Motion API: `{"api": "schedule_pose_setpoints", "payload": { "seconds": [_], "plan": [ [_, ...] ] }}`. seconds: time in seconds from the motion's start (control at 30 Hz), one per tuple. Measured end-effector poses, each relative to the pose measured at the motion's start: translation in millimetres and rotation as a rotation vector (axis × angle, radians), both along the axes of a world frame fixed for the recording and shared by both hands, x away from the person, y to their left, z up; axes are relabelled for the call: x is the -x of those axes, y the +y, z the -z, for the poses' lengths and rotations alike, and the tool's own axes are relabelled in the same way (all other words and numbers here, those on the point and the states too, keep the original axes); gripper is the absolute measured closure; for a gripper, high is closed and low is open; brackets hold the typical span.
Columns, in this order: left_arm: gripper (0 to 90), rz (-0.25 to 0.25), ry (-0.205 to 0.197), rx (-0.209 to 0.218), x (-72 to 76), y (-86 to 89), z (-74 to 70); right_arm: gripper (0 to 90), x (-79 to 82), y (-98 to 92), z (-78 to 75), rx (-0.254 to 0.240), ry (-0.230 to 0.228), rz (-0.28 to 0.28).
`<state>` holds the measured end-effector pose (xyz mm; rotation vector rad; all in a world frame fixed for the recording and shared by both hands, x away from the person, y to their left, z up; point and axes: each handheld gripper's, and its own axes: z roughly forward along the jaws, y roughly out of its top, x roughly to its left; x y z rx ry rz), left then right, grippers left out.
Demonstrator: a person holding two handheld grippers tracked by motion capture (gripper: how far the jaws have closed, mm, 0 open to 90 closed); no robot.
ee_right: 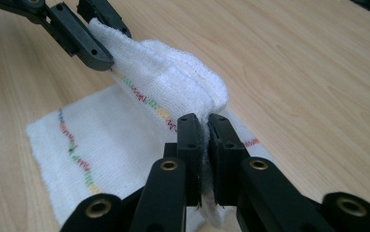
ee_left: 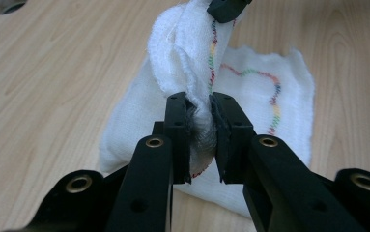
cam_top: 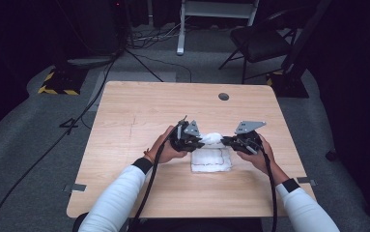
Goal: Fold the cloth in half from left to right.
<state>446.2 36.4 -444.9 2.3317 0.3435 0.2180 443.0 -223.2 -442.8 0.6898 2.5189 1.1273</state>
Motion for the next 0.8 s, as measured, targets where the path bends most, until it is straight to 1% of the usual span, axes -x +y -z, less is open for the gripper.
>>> {"api": "schedule_pose_setpoints", "payload": {
  "seconds": [0.07,0.1,0.2,0.33,0.4,0.5,0.6,0.67,0.73,0.77,0.8],
  "plan": [
    [78.0,0.018,-0.007,-0.020,4.1,-0.3,1.3,84.6,3.4,-0.1,2.6,0.005,0.011,-0.016],
    [78.0,0.017,-0.004,-0.019,5.9,-0.2,2.0,84.5,6.0,-0.4,4.8,0.008,0.019,-0.024],
    [77.7,0.031,-0.007,-0.039,11.6,0.9,4.9,83.7,11.5,-1.0,9.6,0.010,0.044,-0.040],
    [77.5,0.040,0.007,-0.039,19.0,3.5,10.8,83.4,21.8,-2.9,17.2,0.011,0.066,-0.055],
    [77.4,0.048,0.011,-0.051,22.9,3.1,14.3,83.4,28.2,-3.3,23.0,0.027,0.075,-0.062],
    [76.2,0.050,0.019,-0.063,29.6,1.5,19.6,83.3,35.6,-4.8,26.9,0.044,0.078,-0.068],
    [74.8,0.060,0.030,-0.074,35.5,0.5,25.4,83.0,40.2,-7.7,29.3,0.045,0.085,-0.065],
    [71.4,0.055,0.032,-0.088,38.9,0.0,29.1,82.8,43.7,-8.5,32.1,0.057,0.089,-0.068],
    [69.6,0.045,0.040,-0.071,40.9,0.1,33.6,82.7,45.6,-9.2,34.4,0.062,0.088,-0.071],
    [68.9,0.043,0.042,-0.076,42.5,0.2,35.7,82.6,46.8,-9.1,35.7,0.068,0.091,-0.069],
    [67.8,0.038,0.036,-0.071,43.9,0.4,36.8,82.6,47.5,-9.1,37.4,0.074,0.090,-0.072]
  ]
}}
